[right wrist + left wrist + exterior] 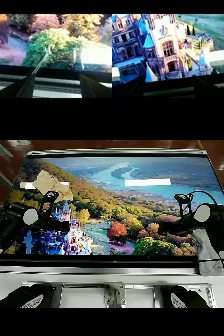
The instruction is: Fold the shirts.
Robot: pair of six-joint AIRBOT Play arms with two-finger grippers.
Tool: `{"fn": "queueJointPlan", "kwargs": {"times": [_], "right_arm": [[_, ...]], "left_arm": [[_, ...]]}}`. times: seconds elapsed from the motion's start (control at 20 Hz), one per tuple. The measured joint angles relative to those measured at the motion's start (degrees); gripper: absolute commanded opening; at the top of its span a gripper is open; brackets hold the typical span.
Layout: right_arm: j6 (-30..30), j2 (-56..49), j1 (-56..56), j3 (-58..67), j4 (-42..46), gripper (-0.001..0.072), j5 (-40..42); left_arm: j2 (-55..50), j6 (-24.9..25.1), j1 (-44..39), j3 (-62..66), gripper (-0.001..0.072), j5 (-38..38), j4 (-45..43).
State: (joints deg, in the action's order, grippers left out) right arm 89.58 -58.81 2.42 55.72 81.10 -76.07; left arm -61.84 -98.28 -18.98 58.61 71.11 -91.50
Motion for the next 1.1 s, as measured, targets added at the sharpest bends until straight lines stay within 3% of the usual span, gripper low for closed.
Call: {"fn": "queueJointPlan", "kwargs": {"times": [1.1], "right_arm": [[0.0, 0.0, 0.0, 0.0, -1.4, 0.0677, 0.0]], "left_arm": [[-0.2, -0.3, 0.0, 0.0, 0.0658, -1.2, 0.2]]}}
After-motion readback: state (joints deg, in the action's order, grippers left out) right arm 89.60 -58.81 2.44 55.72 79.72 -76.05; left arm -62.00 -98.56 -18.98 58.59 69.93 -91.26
